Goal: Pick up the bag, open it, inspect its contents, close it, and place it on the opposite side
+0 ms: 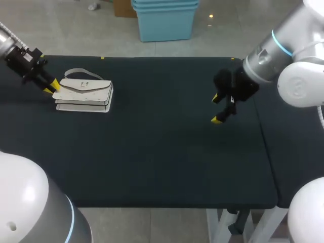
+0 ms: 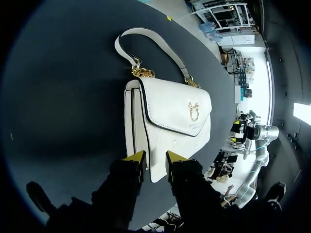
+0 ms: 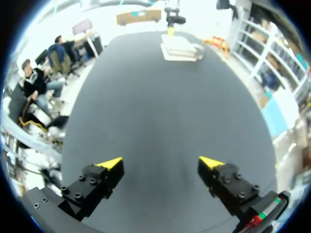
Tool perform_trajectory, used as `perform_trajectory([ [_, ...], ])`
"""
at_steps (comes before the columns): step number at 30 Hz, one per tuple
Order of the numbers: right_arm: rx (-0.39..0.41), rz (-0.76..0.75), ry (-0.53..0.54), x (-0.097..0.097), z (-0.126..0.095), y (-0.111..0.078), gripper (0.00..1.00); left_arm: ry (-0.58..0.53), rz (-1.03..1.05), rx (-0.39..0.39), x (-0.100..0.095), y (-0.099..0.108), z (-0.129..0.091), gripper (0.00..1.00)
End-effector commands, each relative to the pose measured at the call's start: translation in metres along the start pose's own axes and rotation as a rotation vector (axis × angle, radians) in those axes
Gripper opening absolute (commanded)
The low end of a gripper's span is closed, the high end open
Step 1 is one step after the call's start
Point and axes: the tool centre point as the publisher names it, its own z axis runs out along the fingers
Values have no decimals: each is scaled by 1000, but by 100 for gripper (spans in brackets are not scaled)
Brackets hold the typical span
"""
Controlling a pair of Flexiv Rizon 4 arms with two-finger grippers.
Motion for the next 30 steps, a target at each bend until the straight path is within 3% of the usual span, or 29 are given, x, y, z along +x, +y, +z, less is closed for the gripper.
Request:
perform_trajectory([
  [1, 0, 0, 2, -1, 0, 0, 100, -18, -2, 3, 2, 0, 9, 40],
  [8, 0, 0, 2, -1, 0, 0, 100, -10, -23, 22, -2, -8, 17, 31],
  [13, 0, 0, 2, -1, 0, 0, 100, -15, -22, 22, 0, -8, 19, 0],
  [21, 0, 0, 2, -1, 0, 0, 100, -22, 40, 4, 20, 0, 28, 0],
  [30, 0, 0, 2, -1, 0, 0, 100, -13, 80, 51, 54, 6, 63, 0],
])
